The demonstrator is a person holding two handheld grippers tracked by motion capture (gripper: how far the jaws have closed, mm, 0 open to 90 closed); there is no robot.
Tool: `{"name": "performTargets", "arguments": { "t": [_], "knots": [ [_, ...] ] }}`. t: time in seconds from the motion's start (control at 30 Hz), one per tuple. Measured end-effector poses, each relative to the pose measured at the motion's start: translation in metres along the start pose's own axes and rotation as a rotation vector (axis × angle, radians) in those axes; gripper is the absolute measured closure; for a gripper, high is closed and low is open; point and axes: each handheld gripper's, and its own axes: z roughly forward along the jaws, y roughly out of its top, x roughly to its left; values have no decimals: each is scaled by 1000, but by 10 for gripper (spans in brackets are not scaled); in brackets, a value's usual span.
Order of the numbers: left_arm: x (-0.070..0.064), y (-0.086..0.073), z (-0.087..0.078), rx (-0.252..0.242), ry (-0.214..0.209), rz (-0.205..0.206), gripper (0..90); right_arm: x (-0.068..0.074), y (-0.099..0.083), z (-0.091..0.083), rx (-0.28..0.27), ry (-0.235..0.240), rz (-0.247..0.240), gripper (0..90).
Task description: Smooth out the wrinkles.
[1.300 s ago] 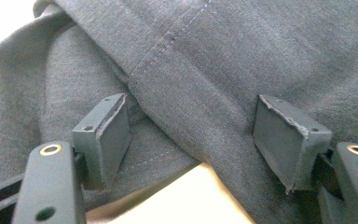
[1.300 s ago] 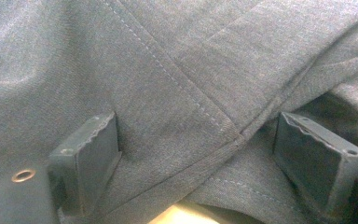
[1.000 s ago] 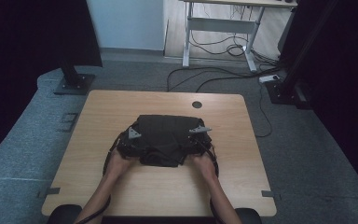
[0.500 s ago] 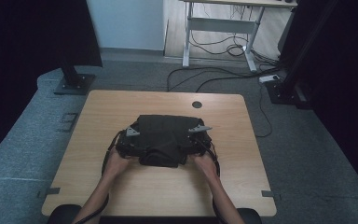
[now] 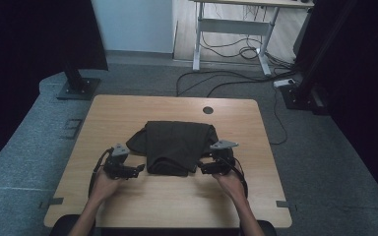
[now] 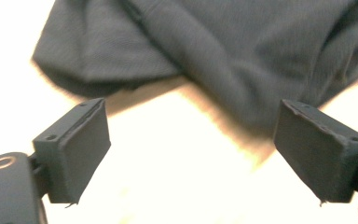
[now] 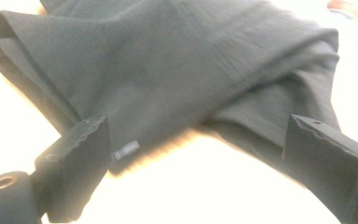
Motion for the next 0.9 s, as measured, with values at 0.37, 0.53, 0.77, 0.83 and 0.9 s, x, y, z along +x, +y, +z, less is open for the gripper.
{"name": "performTargets", "arguments": {
  "t": [0.37,0.53,0.77,0.83,0.9],
  "knots": [
    [10,-47,-20,73,87,24,16,-23,-50,-39,6,-74,75,0],
    [16,-54,-17,96,84,3,0,-38,-81,-41,51,-121,99,0],
    [19,-54,-16,106,74,-27,0,-54,-105,-38,76,-156,131,0],
    [19,-54,-16,106,76,-28,0,-54,-104,-37,82,-164,122,0],
    [18,-54,-16,106,79,-31,0,-53,-105,-37,80,-165,124,0]
  ]
}}
